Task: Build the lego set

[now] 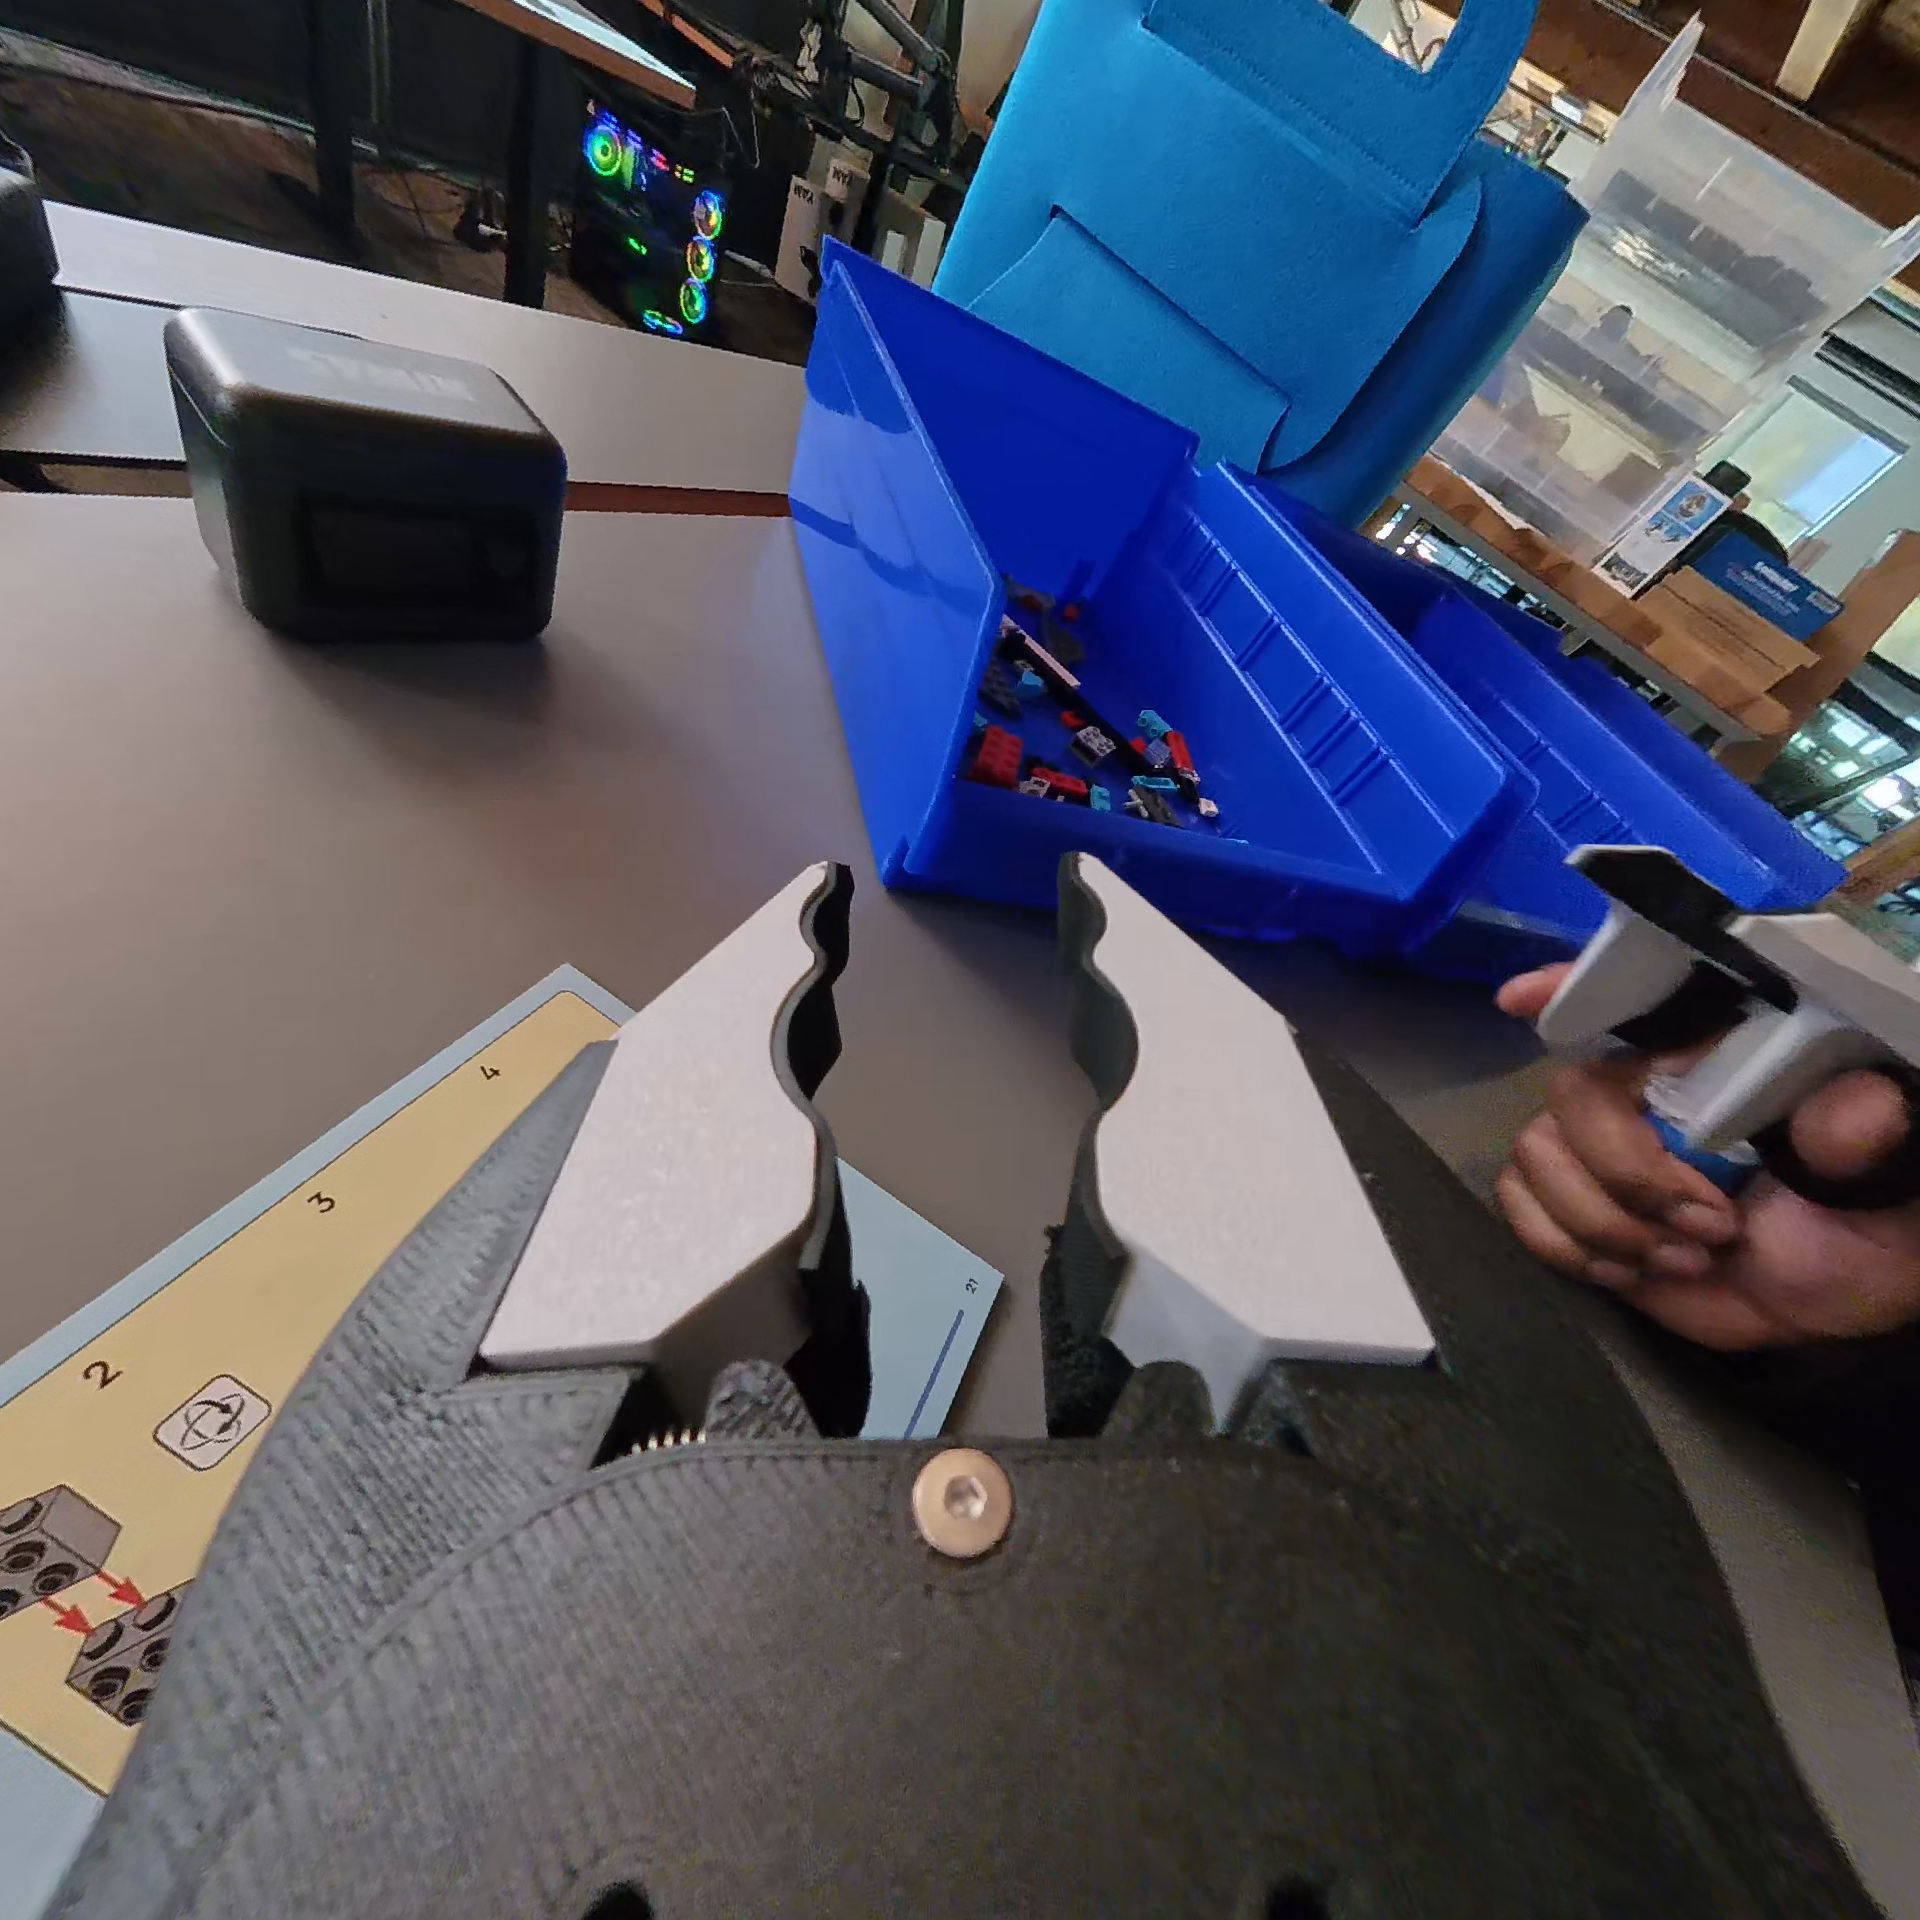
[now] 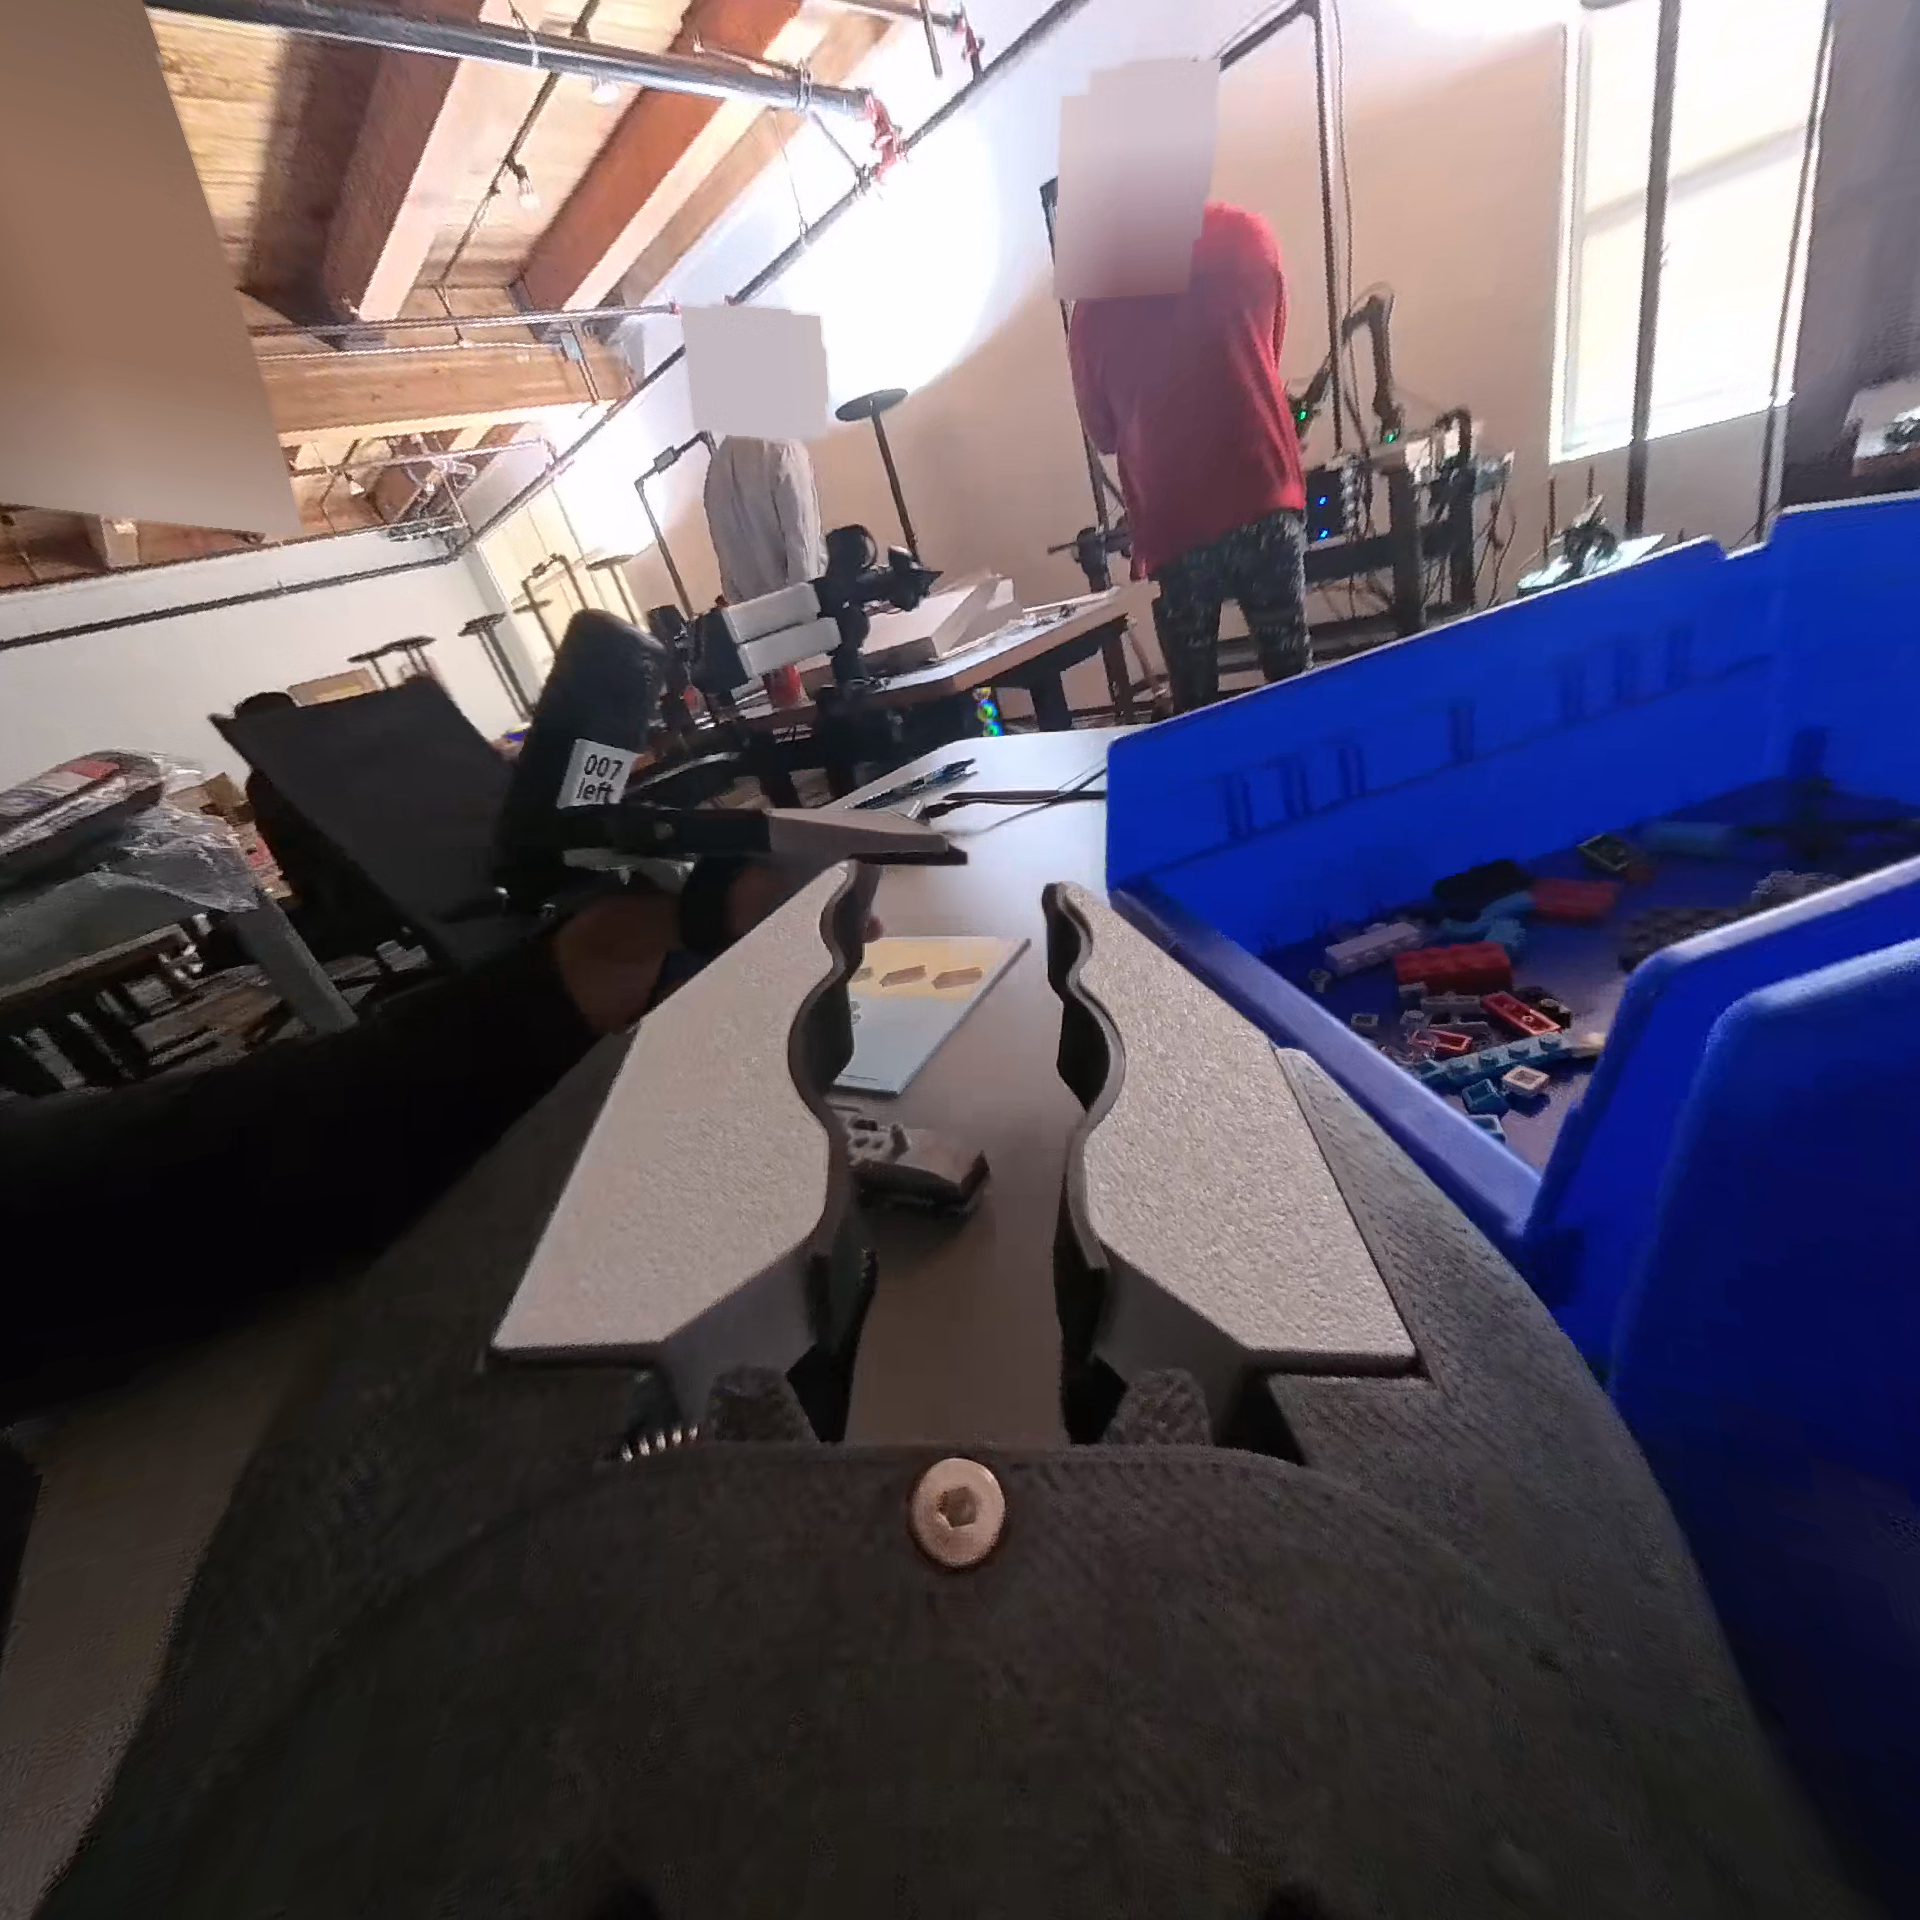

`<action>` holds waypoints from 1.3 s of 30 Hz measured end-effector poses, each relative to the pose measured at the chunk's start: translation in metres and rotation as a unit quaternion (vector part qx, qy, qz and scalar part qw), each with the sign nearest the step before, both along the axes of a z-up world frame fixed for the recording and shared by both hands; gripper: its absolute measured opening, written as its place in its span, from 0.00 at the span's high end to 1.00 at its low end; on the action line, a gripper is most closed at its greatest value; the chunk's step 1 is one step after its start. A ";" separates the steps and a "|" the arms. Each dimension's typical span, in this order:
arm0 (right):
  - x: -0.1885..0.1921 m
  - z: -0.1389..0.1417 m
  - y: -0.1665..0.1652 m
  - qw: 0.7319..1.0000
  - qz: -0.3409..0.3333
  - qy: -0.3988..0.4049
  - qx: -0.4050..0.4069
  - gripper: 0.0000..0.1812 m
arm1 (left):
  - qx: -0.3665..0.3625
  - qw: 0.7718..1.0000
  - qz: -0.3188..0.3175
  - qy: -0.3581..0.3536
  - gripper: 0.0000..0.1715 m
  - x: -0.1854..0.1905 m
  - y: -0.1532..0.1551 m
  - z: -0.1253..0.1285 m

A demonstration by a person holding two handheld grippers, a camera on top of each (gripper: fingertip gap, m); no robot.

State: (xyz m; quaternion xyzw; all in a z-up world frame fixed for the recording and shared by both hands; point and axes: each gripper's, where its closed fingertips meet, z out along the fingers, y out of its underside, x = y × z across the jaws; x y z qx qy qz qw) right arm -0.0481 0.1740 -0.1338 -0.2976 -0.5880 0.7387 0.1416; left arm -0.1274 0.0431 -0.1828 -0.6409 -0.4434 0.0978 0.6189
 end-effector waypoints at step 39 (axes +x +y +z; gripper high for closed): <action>0.015 0.002 0.062 0.996 -0.003 -0.043 -0.074 0.80 | -0.042 0.978 0.142 0.148 0.80 0.010 -0.035 0.028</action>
